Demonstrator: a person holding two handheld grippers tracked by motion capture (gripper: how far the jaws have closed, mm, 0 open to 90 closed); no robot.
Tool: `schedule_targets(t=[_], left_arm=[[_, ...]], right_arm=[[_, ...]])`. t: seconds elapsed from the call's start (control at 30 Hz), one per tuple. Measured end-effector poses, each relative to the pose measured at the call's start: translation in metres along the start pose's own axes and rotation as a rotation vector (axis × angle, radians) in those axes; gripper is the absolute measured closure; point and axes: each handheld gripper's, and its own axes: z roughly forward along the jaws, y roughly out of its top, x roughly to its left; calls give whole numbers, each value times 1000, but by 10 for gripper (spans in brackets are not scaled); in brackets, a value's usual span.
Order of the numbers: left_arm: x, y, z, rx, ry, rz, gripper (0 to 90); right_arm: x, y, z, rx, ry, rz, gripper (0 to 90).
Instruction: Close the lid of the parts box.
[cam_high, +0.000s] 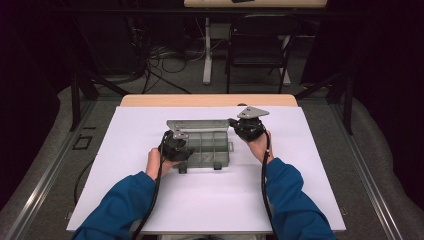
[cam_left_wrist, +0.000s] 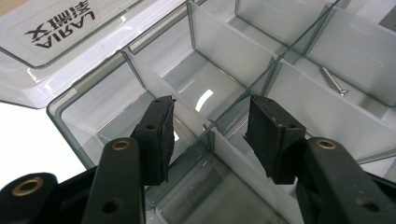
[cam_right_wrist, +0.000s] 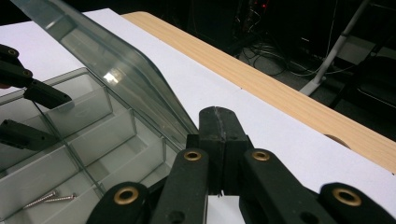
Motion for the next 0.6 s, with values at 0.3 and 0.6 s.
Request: schedule_targets(t=[0.3,0.6], left_arm=[[0,-4,-11,-57,22,-37,259],[-2,-5,-31,-119,2,-54,152]], right_arm=[[1,1,0,-2,-3,-7,900],[1,1,-1,1,-2,-11,900]])
